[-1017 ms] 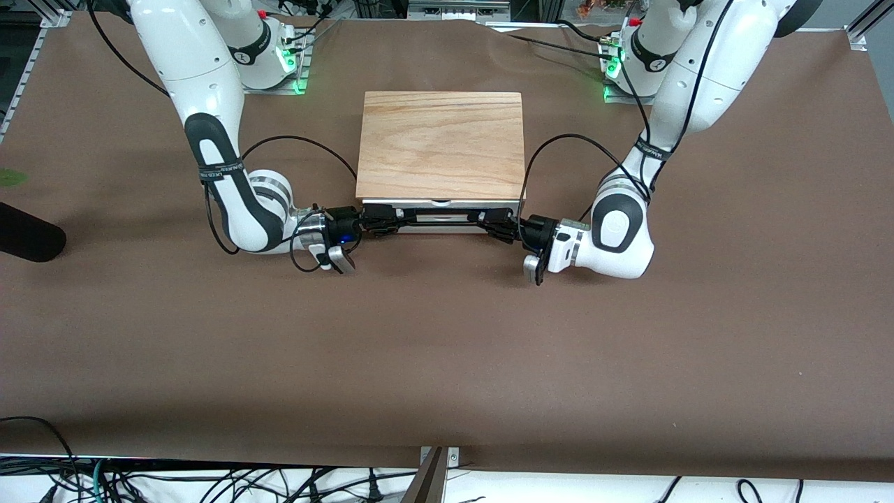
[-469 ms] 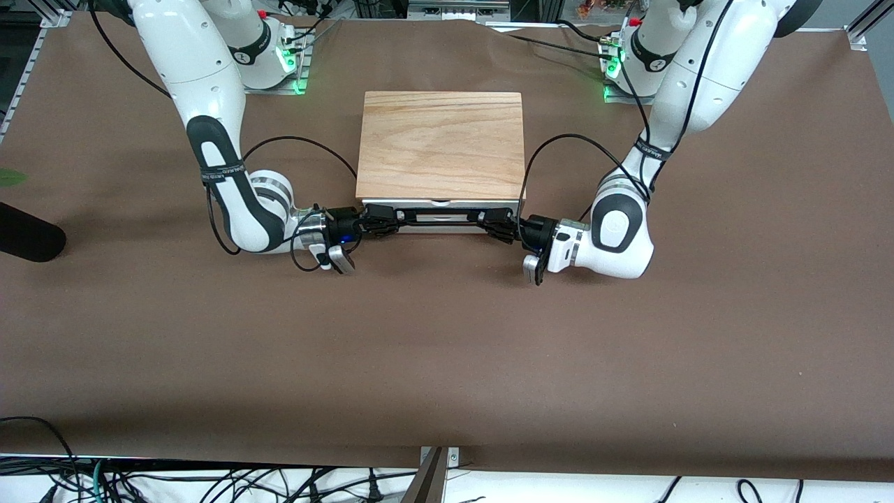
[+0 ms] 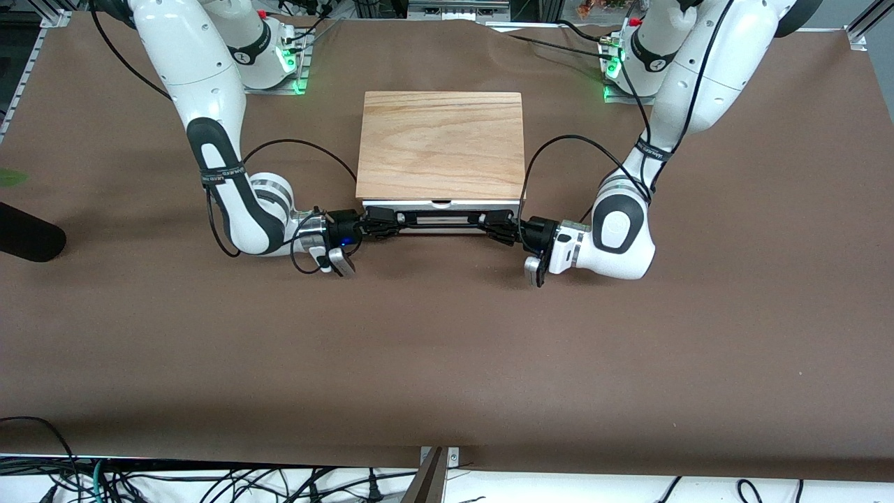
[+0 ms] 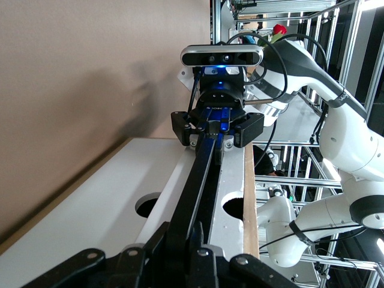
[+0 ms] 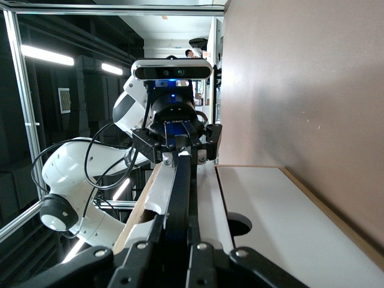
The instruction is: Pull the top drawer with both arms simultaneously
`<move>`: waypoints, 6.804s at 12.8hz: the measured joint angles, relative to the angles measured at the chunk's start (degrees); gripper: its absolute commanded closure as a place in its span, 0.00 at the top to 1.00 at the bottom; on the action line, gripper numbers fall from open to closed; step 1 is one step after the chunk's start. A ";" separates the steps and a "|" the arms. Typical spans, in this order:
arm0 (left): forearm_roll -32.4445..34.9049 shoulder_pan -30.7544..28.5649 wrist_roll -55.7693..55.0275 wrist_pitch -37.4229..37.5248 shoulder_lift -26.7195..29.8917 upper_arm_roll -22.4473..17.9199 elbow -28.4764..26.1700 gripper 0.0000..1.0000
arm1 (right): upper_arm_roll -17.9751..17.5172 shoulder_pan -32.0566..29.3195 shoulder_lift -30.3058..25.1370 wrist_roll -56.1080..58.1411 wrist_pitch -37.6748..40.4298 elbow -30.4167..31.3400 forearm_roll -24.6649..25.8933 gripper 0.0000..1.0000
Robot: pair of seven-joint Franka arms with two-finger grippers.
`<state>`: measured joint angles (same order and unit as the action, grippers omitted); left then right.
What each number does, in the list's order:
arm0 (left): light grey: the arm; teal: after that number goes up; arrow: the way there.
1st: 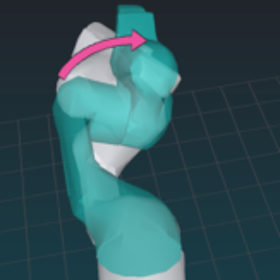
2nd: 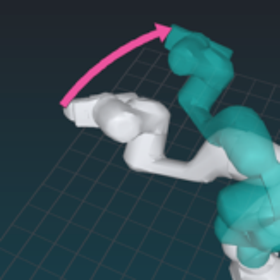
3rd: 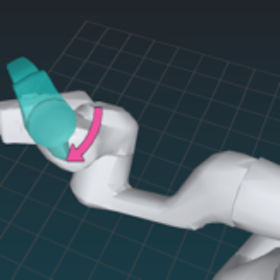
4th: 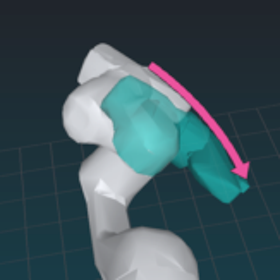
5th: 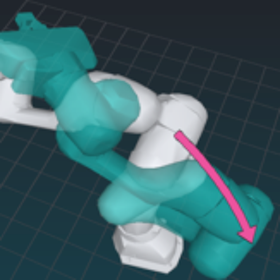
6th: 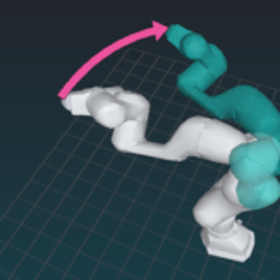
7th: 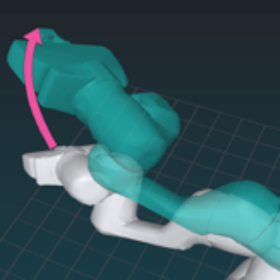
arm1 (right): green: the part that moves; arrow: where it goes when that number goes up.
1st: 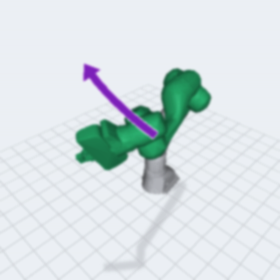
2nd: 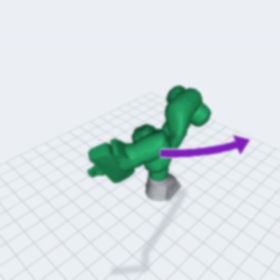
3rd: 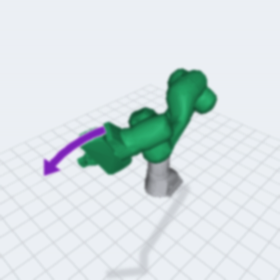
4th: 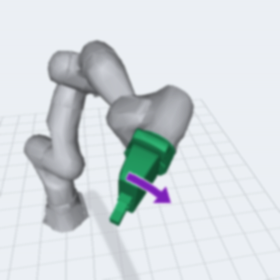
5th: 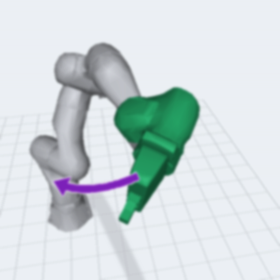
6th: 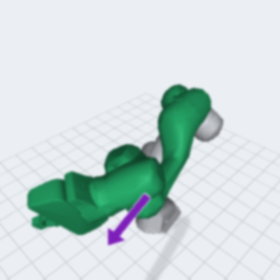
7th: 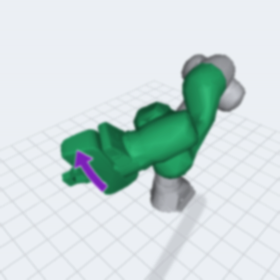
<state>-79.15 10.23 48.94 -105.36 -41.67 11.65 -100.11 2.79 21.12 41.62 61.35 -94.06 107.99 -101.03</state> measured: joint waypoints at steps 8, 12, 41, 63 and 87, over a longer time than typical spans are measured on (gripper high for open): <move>-0.01 -0.12 -3.93 -1.21 -4.78 -0.47 8.90 0.00 | -0.01 -1.78 5.83 -3.49 0.25 -10.34 0.11 0.05; -0.01 -0.14 -5.95 -1.86 -7.46 -0.70 13.89 0.00 | 0.13 -2.25 8.18 -5.79 -1.03 -15.53 0.20 0.05; 3.78 -0.03 -14.23 -2.36 -13.54 -0.44 26.16 1.00 | 5.76 -5.01 18.97 -11.37 -11.45 -36.05 0.41 1.00; 72.85 -5.00 -37.56 9.30 9.56 -1.86 30.01 1.00 | 42.07 11.51 18.51 -40.88 -13.39 -45.86 37.72 1.00; 76.91 -10.12 -43.05 10.25 43.58 -9.27 3.55 1.00 | 2.73 -16.76 -39.72 -68.07 -4.87 -15.34 104.75 1.00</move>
<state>-2.24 0.11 5.89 -95.11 1.91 2.38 -96.55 5.52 4.36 1.90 -6.72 -98.93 92.65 3.73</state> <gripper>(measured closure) 0.000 0.000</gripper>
